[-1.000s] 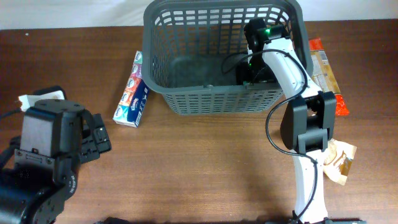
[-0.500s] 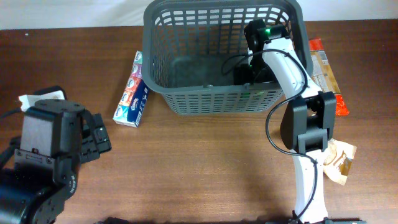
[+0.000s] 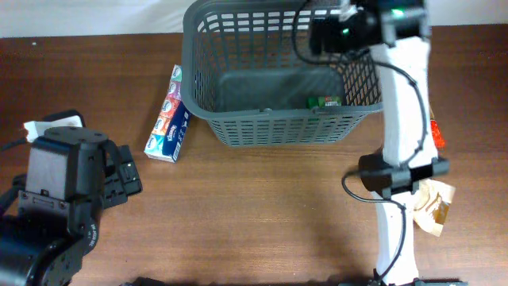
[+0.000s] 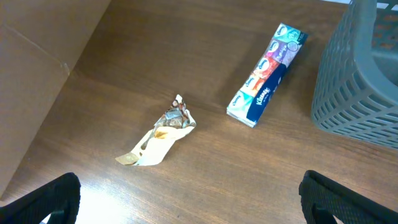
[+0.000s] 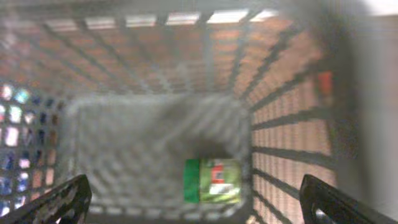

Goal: Pack container
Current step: 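Lower the Knorr jar into the basket, open and withdraw right gripper, then move the right gripper down over the orange-ended snack pack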

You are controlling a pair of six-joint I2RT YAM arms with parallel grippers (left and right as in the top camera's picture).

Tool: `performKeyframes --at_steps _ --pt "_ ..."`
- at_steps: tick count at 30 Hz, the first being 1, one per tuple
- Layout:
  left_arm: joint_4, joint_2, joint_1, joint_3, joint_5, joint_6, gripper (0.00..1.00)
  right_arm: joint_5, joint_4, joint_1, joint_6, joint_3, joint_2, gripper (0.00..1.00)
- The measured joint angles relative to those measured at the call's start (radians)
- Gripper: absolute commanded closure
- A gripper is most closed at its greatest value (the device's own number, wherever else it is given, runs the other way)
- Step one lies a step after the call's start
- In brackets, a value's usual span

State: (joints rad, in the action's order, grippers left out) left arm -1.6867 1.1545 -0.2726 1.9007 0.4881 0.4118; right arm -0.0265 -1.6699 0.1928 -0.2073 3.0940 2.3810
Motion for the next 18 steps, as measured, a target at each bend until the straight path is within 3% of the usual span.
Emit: performKeyframes --at_steps 6,18 --pt "0.000 0.000 0.000 0.000 0.000 0.000 0.00 -0.076 -0.023 -0.114 -0.007 0.024 -0.137 0.01" --pt "0.000 0.000 0.000 0.000 0.000 0.000 0.01 -0.112 -0.022 -0.505 -0.010 -0.055 -0.335 0.01"
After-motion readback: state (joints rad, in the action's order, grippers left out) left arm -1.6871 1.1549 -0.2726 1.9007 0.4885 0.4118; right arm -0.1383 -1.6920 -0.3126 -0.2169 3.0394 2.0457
